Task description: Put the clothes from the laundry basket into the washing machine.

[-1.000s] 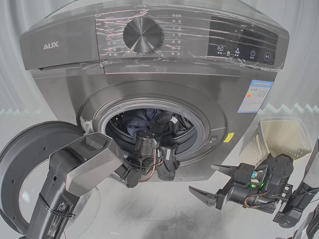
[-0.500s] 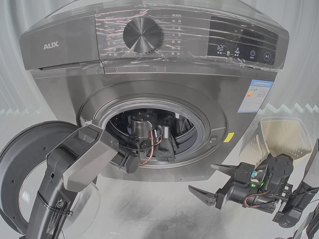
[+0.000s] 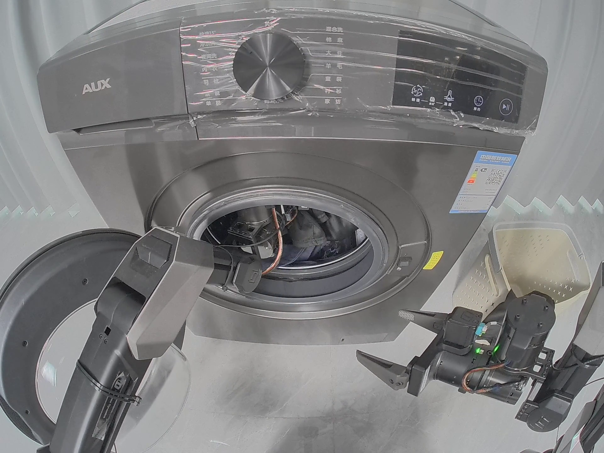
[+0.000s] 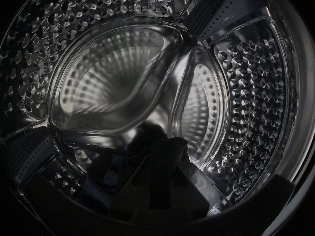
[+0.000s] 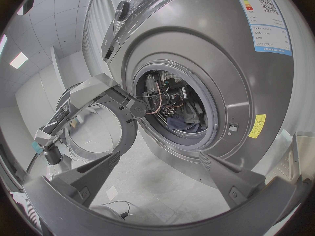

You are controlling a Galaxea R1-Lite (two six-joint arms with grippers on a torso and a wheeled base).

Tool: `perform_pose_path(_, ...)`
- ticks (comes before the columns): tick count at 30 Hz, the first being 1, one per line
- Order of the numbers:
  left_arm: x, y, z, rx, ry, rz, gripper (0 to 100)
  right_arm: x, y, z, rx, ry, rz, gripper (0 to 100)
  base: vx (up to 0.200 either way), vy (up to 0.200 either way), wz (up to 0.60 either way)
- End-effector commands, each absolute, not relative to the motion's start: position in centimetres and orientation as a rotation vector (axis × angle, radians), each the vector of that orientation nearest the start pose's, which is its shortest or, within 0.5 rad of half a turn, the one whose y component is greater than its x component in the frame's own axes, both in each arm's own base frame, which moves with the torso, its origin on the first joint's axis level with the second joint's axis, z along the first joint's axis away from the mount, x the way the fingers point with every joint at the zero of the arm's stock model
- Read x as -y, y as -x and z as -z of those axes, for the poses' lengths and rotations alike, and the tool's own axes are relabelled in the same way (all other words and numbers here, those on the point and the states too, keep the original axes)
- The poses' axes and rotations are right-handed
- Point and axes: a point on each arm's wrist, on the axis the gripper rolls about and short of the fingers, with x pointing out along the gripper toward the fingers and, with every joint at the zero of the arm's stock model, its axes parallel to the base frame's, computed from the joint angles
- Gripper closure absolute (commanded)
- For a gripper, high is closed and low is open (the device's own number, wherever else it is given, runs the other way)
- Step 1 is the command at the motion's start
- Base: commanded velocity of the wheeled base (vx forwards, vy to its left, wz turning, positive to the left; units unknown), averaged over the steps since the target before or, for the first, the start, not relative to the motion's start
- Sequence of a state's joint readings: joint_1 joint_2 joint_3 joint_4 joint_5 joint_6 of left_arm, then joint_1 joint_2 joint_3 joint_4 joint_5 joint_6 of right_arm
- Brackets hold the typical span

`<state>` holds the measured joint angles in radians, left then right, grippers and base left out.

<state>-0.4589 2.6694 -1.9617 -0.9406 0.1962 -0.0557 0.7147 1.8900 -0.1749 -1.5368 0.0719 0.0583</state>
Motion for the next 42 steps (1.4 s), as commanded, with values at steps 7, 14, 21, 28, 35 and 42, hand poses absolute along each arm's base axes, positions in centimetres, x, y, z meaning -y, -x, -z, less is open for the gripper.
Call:
perform_pose_path(7, 23.7, -50.0, -9.6, 0.215, 0.137, 0.257, 0, -16.2, -18.4, -8.3, -0.198, 0.002, -0.779, 0, 0.000, 0.000, 0.00)
perform_pose_path(14, 24.1, -49.3, -9.3, 0.176, 0.167, 0.271, 0, -16.2, -18.4, -8.2, -0.200, 0.002, -0.779, 0, 0.000, 0.000, 0.00)
perform_pose_path(21, 24.6, -46.0, -8.2, 0.064, 0.131, 0.304, 0, -16.1, -18.3, -8.2, -0.203, 0.002, -0.779, 0, 0.000, 0.000, 0.00)
perform_pose_path(28, 26.0, -39.4, -6.6, -0.054, 0.087, 0.392, 0, -16.1, -18.3, -8.2, -0.205, 0.002, -0.779, 0, 0.000, 0.000, 0.00)
perform_pose_path(35, 26.4, -32.4, -6.0, -0.125, 0.056, 0.486, 0, -15.9, -18.2, -8.2, -0.210, -0.003, -0.775, 0, 0.000, 0.000, 0.00)
perform_pose_path(42, 23.8, -24.3, -8.6, -0.153, 0.134, 0.549, 0, -15.0, -17.7, -8.5, -0.209, -0.004, -0.753, 0, 0.000, 0.000, 0.00)
